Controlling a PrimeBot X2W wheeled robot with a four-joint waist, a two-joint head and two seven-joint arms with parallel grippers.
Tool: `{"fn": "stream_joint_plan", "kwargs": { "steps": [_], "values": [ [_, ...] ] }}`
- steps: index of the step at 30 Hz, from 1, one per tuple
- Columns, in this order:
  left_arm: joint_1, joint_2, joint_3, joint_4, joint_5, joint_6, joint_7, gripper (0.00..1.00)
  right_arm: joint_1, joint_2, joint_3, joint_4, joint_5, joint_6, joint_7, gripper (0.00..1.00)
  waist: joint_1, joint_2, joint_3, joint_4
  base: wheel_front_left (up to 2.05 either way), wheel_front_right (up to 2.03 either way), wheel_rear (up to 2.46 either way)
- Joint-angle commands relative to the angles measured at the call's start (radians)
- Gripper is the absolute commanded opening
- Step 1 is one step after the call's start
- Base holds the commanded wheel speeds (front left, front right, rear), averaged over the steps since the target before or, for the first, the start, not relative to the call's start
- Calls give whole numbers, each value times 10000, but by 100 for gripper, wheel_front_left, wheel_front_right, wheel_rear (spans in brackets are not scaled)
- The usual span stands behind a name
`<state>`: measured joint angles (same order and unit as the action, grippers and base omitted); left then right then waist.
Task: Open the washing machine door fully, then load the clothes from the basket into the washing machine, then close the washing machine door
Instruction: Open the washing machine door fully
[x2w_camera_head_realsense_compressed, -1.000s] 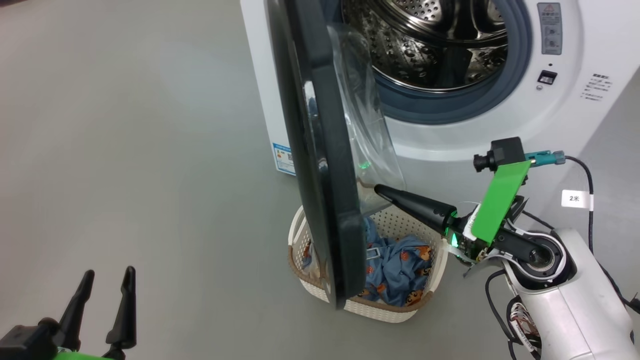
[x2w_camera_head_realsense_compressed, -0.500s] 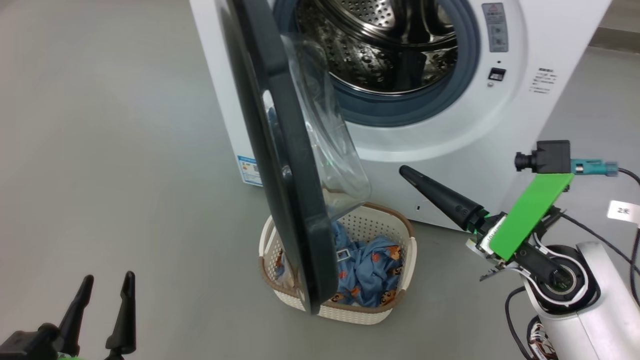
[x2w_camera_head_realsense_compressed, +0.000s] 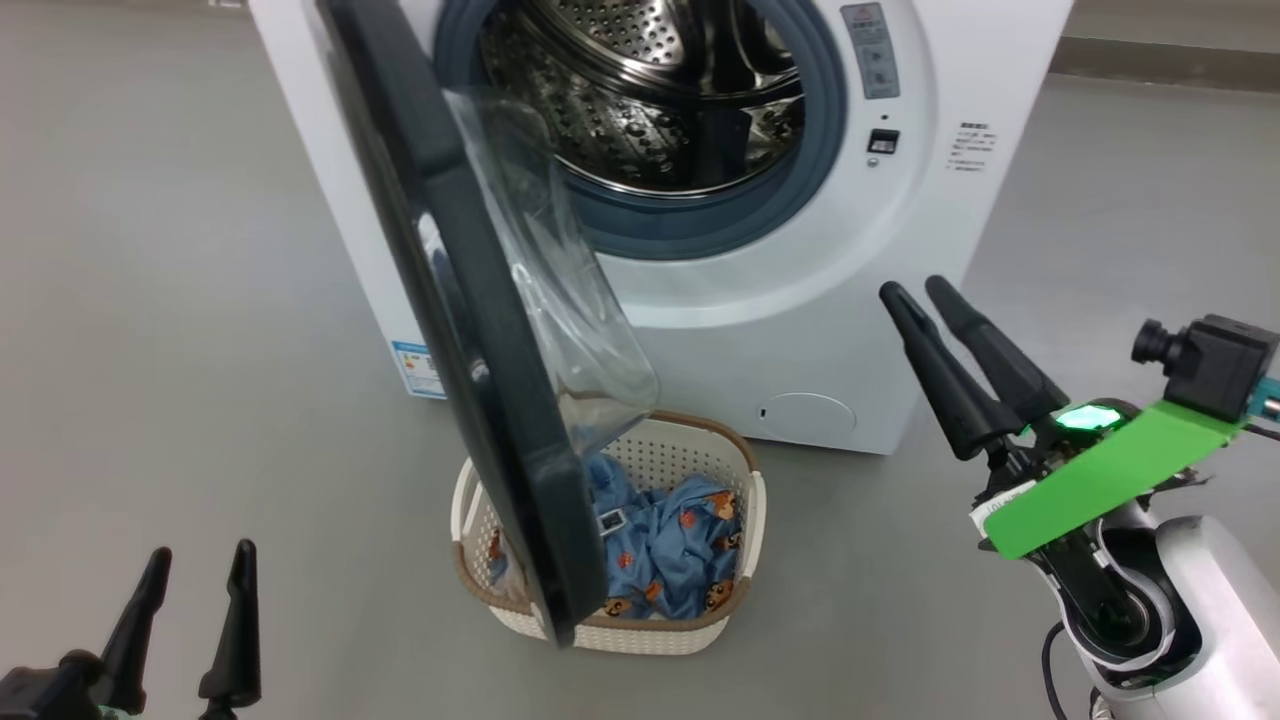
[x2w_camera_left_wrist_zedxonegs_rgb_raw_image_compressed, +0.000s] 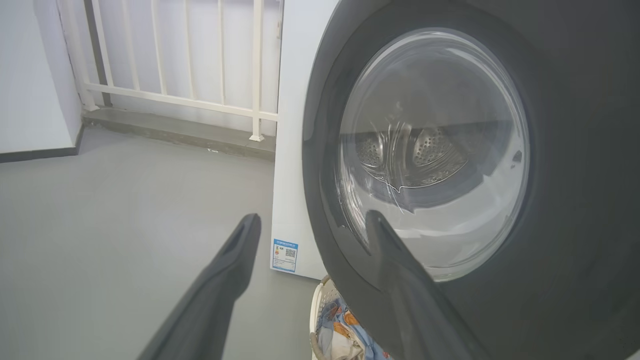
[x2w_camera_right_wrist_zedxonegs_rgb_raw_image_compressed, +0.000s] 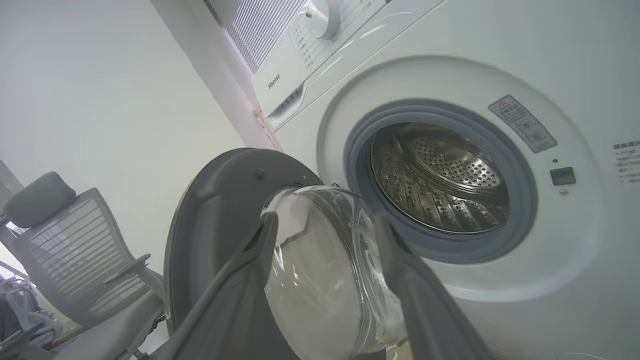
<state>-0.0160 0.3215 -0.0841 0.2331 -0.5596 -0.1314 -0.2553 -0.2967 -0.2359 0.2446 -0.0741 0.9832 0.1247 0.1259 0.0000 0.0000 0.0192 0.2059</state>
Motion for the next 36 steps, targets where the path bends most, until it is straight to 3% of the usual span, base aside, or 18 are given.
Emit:
{"fn": "stream_joint_plan", "kwargs": {
  "steps": [1,10,31,36],
  "values": [
    [-219,209,443,-384,169,7,-65,100,48,-288,340,-347,-418,60,-688,100,0,0,-32,-324,0,0,0],
    [-25,60,591,-609,308,7,-65,100,629,-959,582,-97,-1979,60,-3170,100,0,0,-122,-837,0,0,0],
    [78,25,842,-432,535,7,-65,100,2378,-353,-871,770,-5777,60,-3828,100,0,0,-287,-1866,0,0,0],
    [123,4,925,-474,563,7,-65,100,2735,-141,-1214,1097,-5942,60,-3850,100,0,0,-312,-1993,0,0,0]
  ]
}}
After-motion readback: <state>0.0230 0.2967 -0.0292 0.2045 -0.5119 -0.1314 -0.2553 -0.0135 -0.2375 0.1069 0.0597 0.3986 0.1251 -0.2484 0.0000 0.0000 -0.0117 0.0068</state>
